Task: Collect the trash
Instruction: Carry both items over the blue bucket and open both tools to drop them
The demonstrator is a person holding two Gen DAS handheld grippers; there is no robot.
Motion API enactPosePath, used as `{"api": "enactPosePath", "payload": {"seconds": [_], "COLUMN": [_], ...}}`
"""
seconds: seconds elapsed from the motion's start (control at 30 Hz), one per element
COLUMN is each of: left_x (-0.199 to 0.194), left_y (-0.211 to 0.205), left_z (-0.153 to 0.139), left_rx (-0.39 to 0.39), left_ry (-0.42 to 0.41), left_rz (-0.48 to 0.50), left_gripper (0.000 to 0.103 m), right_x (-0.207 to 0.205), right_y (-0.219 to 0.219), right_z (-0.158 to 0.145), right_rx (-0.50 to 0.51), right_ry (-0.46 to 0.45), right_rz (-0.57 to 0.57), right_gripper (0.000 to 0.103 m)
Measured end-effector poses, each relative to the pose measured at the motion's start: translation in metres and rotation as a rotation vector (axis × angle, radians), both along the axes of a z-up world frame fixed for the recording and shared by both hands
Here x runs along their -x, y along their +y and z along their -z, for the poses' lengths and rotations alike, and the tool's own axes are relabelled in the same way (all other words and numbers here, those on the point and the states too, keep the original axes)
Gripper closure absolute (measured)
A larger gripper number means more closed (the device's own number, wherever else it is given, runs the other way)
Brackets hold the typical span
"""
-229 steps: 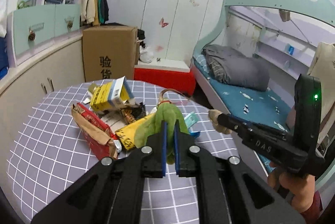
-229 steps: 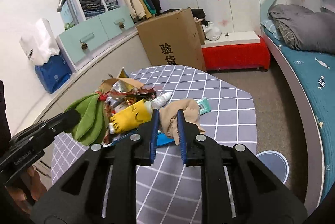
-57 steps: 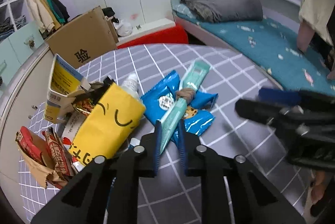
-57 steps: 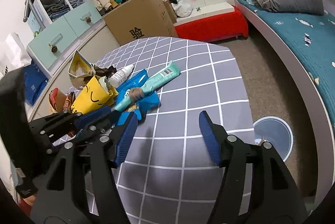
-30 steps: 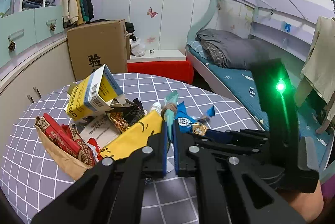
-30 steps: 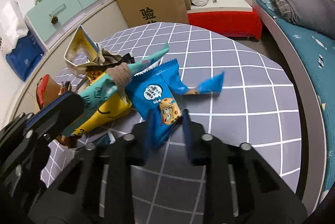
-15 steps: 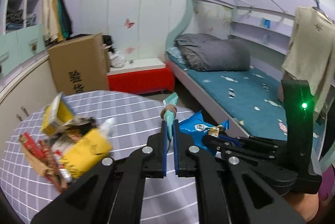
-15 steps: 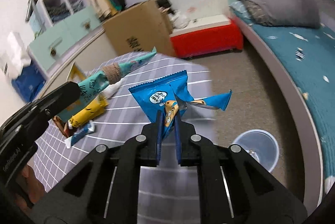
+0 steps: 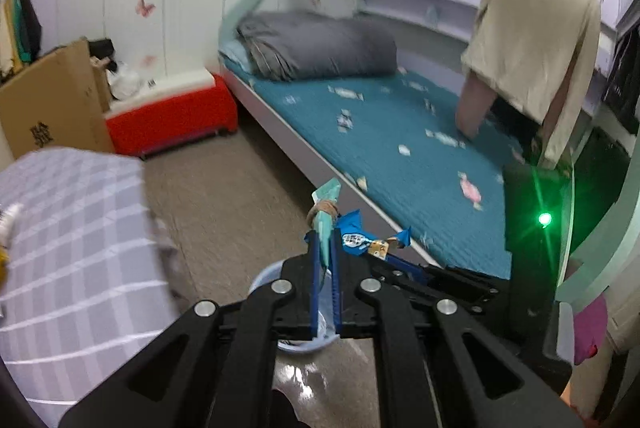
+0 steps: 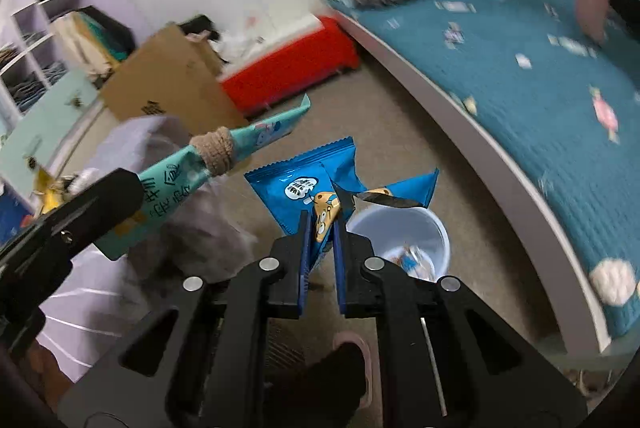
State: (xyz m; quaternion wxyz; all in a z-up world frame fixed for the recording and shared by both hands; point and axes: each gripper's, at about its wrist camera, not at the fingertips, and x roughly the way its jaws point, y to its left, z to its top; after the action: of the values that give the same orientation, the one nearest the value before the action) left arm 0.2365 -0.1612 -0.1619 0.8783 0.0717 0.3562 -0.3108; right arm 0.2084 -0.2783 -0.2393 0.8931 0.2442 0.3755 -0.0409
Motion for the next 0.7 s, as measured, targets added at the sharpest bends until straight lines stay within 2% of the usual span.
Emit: {"api": "enactPosePath", "payload": {"seconds": [0.23, 0.5, 0.53, 0.57, 0.6, 0.63, 0.7], "left_x": [-0.028, -0.074, -0.08, -0.085, -0.09, -0.094, -0.1], "left_y": [-0.031, -0.024, -0.023, -0.022, -0.021, -0.019, -0.017], "left_z": [0.082, 0.166, 0.171, 0.18, 0.187, 0.196, 0.204], "left_rx": [-0.071, -0.162, -0.171, -0.179, -0.188, -0.194, -0.193], "left_ry": [0.131, 0.259, 0.265, 0.274, 0.286, 0.302, 0.322], "left_rz": [-0.067, -0.167, -0.17, -0.175, -0.178, -0.183, -0.185], "left_gripper": [0.098, 0.098, 0.098, 0.098, 0.098, 0.098, 0.098], "right_x": [-0.022, -0.061, -0.065, -0.071, -0.075, -0.077, -0.08], "right_y": [-0.021, -0.028, -0.031, -0.033, -0.036, -0.038, -0.042], "right_z": [0.092, 0.167, 0.175, 0.183, 0.193, 0.2, 0.212], "right_rx": [-0.076, -0.115, -0.131, -0.144, -0.156, -0.164, -0.177], "right_ry": [0.156, 0.231, 0.23, 0.227, 0.225, 0.223, 0.248], "right_rz": [0.034, 0.072, 0.077, 0.082, 0.09, 0.097, 0.102], "right_gripper": [0.092, 0.088, 0.081, 0.065, 0.057, 0.051, 0.051]}}
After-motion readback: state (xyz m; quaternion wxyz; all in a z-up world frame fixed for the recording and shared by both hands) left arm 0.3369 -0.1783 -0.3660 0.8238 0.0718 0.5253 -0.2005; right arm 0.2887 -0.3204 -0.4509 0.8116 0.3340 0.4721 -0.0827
